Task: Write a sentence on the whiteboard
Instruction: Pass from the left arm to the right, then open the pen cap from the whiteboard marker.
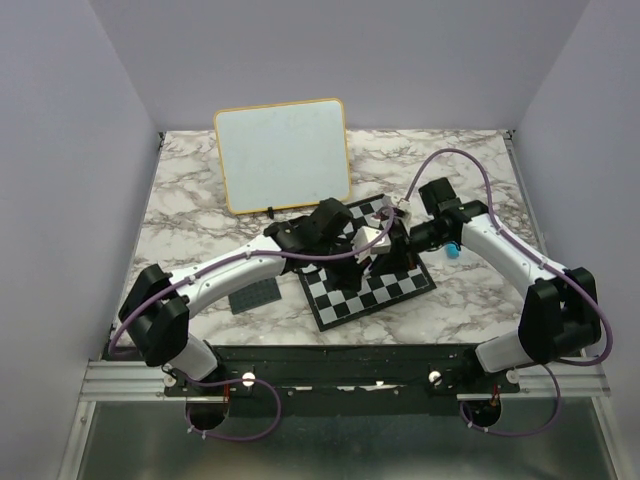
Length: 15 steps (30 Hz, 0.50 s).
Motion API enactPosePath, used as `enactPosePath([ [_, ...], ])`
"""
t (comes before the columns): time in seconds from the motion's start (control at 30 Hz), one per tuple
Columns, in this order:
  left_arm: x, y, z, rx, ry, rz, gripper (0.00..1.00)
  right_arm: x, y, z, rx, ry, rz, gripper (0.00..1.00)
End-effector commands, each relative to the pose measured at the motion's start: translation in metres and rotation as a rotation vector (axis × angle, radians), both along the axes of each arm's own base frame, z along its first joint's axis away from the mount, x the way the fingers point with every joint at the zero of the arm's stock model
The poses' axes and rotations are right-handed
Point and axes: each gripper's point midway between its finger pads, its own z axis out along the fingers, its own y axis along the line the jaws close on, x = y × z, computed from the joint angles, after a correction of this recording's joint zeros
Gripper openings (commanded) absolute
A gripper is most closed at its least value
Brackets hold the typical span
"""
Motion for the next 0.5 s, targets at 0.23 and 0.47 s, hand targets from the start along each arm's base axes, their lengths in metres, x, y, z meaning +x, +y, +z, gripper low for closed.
enactPosePath([
  [0.23, 0.019, 0.030, 0.067, -0.385, -0.087, 0.251, 0.99, 0.017, 0.007, 0.018, -0.035, 0.145, -0.116, 0.01],
  [0.47, 0.035, 0.059, 0.087, -0.603, -0.097, 0.497, 0.99, 0.033, 0.005, 0.021, -0.027, 0.241, -0.215, 0.01],
])
